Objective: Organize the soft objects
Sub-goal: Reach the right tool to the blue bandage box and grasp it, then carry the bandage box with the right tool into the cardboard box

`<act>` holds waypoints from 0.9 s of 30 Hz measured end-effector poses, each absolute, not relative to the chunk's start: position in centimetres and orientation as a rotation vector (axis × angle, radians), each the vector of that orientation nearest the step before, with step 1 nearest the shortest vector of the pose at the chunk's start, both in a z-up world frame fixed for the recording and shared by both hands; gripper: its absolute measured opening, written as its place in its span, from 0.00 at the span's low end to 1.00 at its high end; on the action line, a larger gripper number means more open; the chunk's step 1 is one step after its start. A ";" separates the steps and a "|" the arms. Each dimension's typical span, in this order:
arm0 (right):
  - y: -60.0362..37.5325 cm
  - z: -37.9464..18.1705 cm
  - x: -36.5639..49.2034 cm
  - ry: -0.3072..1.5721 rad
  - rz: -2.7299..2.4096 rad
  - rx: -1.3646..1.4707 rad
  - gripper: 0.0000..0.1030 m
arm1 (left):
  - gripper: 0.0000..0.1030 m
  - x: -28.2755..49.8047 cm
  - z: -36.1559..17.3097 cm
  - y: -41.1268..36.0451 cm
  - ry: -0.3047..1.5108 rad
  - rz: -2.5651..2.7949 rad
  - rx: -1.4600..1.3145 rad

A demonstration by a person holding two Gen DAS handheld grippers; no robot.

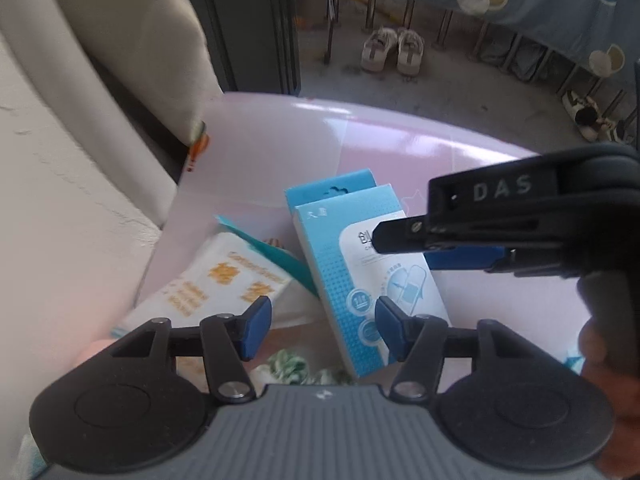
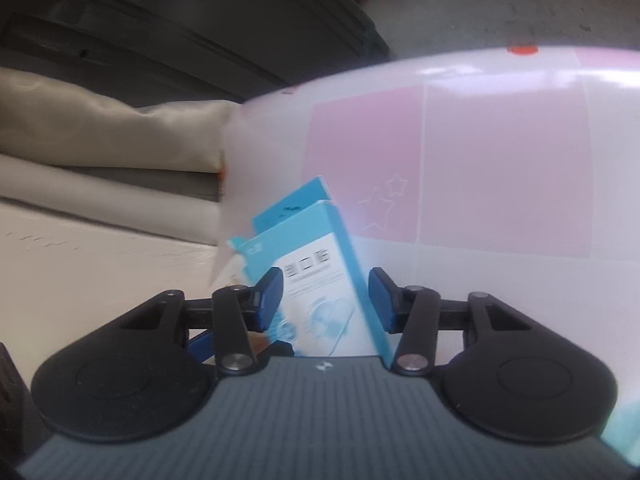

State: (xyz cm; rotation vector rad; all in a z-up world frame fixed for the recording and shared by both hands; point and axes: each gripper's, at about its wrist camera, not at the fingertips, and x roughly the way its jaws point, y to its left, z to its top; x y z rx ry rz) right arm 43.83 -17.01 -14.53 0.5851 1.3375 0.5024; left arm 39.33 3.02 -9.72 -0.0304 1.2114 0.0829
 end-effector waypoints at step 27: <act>-22.6 -5.1 37.9 1.244 0.523 0.689 0.27 | 0.51 34.1 0.9 -1.9 1.057 0.002 -0.074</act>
